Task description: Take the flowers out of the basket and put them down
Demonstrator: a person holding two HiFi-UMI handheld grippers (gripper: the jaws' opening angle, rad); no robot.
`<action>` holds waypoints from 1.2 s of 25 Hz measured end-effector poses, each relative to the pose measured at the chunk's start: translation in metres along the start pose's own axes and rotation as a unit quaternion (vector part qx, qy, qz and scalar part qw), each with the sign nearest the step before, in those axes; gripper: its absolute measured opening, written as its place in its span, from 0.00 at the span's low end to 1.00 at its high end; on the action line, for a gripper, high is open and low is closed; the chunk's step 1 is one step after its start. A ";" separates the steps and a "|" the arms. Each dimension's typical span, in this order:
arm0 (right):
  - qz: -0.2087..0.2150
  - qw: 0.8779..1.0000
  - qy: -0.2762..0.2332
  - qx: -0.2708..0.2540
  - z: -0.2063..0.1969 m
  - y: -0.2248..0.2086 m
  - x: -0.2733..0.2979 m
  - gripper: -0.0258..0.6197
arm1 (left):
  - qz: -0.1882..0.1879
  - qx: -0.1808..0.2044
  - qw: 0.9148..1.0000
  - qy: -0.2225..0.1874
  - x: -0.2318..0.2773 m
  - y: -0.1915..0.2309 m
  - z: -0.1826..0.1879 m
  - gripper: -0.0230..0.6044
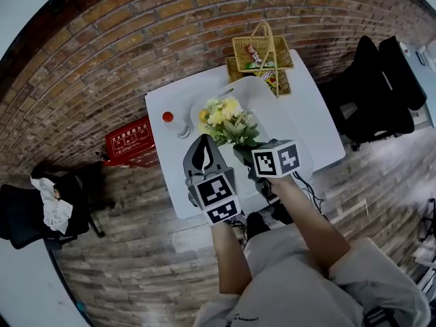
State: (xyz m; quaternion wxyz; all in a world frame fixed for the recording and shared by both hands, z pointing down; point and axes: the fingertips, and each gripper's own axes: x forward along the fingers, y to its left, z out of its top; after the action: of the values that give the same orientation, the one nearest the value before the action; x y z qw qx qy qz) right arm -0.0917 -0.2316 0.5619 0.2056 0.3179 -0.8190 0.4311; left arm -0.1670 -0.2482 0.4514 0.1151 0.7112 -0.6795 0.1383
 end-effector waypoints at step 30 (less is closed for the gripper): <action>0.036 0.981 -0.138 -0.129 0.112 -0.162 -0.195 0.13 | 0.081 -0.005 0.995 -0.049 -0.003 -0.192 0.052 0.08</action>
State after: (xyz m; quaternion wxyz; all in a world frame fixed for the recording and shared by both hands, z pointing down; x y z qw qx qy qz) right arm 0.1531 -0.3273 0.4748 0.1143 0.3159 -0.8991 0.2805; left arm 0.0266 -0.2539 0.4064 0.0739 0.6590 -0.7405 0.1089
